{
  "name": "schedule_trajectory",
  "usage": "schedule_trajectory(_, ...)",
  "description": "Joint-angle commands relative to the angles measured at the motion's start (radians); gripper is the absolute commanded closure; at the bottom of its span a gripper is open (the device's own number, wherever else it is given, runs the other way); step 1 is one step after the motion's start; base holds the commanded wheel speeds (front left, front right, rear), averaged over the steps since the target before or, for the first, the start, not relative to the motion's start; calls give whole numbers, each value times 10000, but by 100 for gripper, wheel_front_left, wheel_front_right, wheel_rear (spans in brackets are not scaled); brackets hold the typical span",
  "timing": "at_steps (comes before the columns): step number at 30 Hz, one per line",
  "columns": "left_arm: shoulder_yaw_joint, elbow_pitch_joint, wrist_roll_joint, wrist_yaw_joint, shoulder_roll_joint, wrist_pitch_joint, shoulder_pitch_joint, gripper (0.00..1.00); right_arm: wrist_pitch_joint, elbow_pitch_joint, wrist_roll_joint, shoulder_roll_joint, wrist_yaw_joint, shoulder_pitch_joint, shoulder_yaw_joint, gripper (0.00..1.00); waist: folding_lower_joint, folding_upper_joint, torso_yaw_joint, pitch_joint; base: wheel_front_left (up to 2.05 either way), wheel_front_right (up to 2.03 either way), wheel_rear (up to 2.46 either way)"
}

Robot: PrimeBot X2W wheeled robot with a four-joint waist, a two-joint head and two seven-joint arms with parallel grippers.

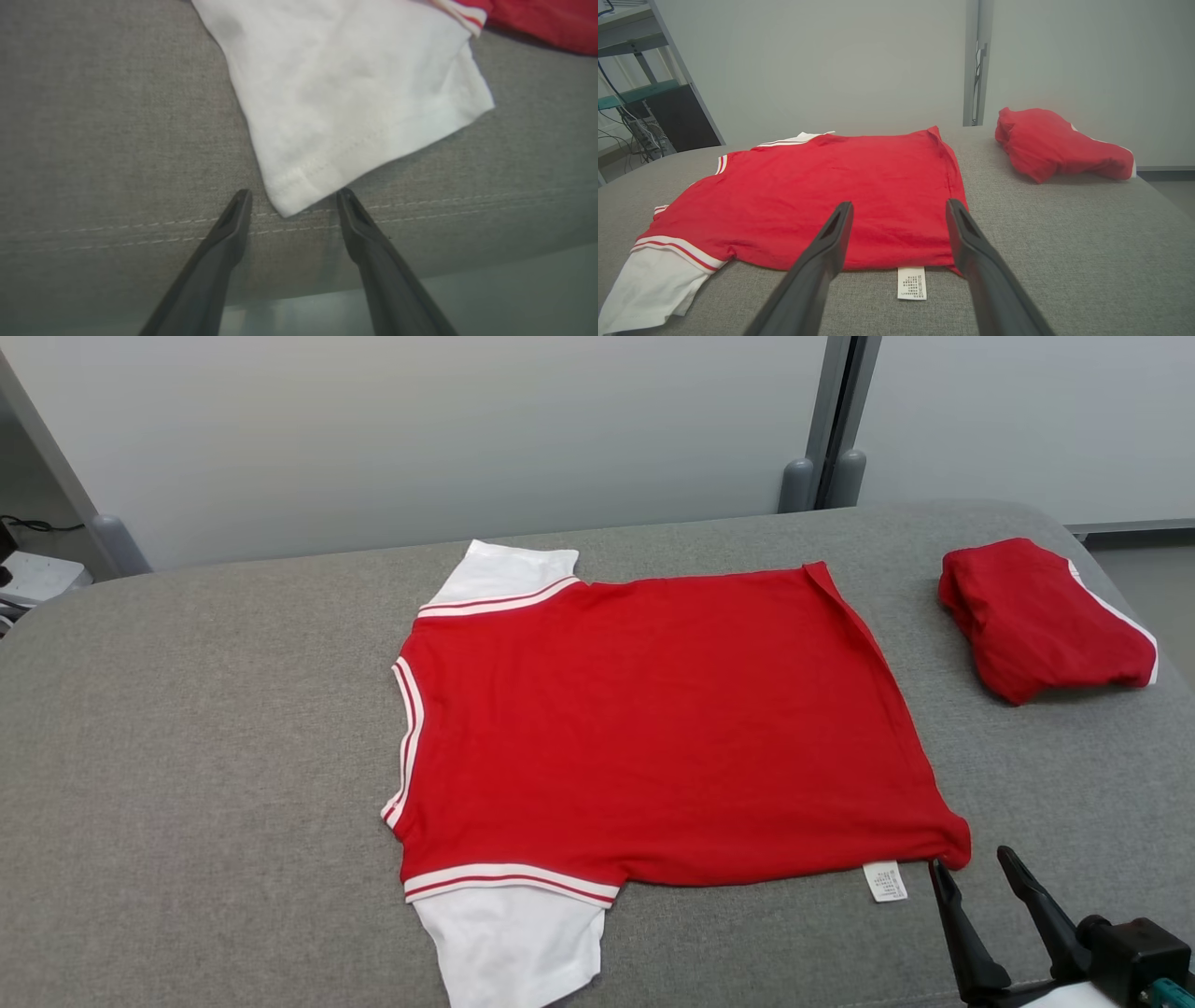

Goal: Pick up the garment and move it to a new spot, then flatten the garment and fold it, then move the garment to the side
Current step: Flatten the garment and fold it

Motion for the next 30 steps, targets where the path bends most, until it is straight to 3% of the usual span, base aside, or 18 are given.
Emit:
schedule_trajectory(1,221,-29,-63,104,16,-154,-536,11,-132,-221,51,-274,12,-377,181,0,0,0,-15,19,0,0,0)
schedule_trajectory(3,135,119,-162,138,16,-204,-643,23,-132,-223,51,-298,12,-399,190,0,0,0,-38,48,0,0,0)
schedule_trajectory(4,83,184,-207,150,16,-224,-692,47,-132,-224,52,-318,12,-408,193,0,0,0,-46,59,0,0,0)
schedule_trajectory(5,28,240,-248,153,16,-242,-737,61,-132,-226,57,-336,12,-416,190,0,0,0,-52,71,0,0,0)
schedule_trajectory(6,-45,298,-279,126,16,-256,-778,95,-132,-227,61,-353,12,-422,186,0,0,0,-58,81,0,0,0)
schedule_trajectory(7,-101,350,-324,94,16,-268,-809,100,-132,-228,61,-370,12,-427,181,0,0,0,-60,90,0,0,0)
schedule_trajectory(16,-262,404,-76,44,147,-369,-987,100,-132,527,409,-327,12,-347,110,0,0,0,129,150,0,0,0)
schedule_trajectory(23,173,-1342,1206,418,958,-380,-607,100,-130,3765,1556,-68,12,-1698,10,0,0,0,529,409,0,0,0)
schedule_trajectory(30,436,-2196,1717,495,1131,-381,-410,100,-131,5728,2344,-95,12,-3046,199,0,0,0,826,633,0,0,0)
